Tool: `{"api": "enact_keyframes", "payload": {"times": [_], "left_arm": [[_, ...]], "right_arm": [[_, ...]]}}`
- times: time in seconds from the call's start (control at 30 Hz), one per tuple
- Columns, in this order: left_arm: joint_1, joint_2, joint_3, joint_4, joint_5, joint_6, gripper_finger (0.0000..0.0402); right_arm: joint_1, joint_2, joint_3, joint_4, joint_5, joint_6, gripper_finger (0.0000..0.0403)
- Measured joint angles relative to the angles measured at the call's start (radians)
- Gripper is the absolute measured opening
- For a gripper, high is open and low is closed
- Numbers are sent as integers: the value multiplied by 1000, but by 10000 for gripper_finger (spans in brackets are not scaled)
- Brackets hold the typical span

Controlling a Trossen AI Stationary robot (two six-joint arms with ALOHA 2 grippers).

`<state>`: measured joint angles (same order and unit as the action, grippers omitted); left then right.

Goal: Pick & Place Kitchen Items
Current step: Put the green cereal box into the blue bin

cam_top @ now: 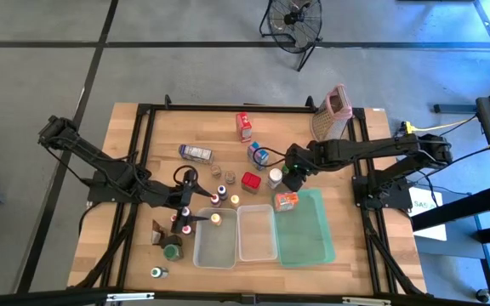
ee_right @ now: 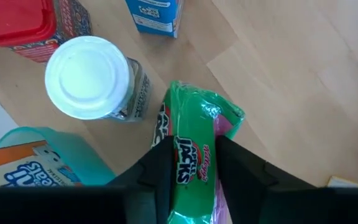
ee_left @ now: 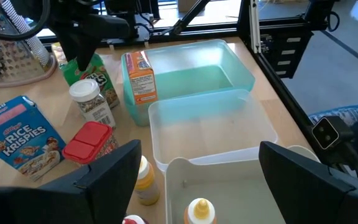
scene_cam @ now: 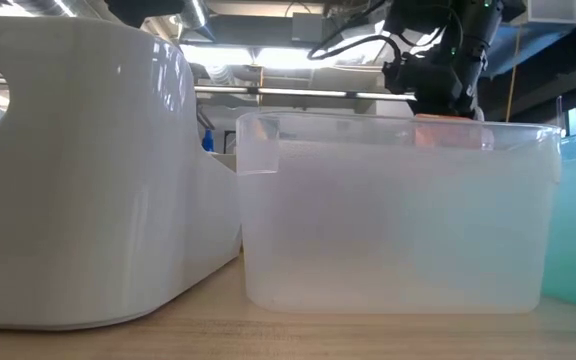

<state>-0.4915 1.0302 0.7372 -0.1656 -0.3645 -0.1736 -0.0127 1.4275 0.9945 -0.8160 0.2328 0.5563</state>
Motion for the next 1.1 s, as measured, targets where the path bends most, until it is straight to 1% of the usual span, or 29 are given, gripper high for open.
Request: {"api": "enact_keyframes", "payload": {"times": [0.1,0.2,0.4,0.63,0.77,0.8,0.9,1.0,1.1], "left_arm": [[0,0,0,0,0,0,322],[0,0,0,0,0,0,322],[0,0,0,-1,-1,1,322],[0,0,0,5,-4,2,322],[0,0,0,5,-10,1,322],[0,0,0,5,-10,1,322],[0,0,0,5,-10,2,322],[0,0,0,9,-11,2,322],[0,0,0,14,-17,2,322]], "right_arm": [[8,-5,26,-62,10,-4,111],[22,-24,84,-156,35,-3,110],[69,-60,232,-376,144,25,110],[142,-61,400,-617,157,60,110],[209,-61,465,-763,154,146,110],[229,-63,470,-758,138,151,110],[299,-89,476,-737,41,143,110],[382,-86,473,-757,16,227,110],[462,-89,471,-749,-4,268,110]]}}
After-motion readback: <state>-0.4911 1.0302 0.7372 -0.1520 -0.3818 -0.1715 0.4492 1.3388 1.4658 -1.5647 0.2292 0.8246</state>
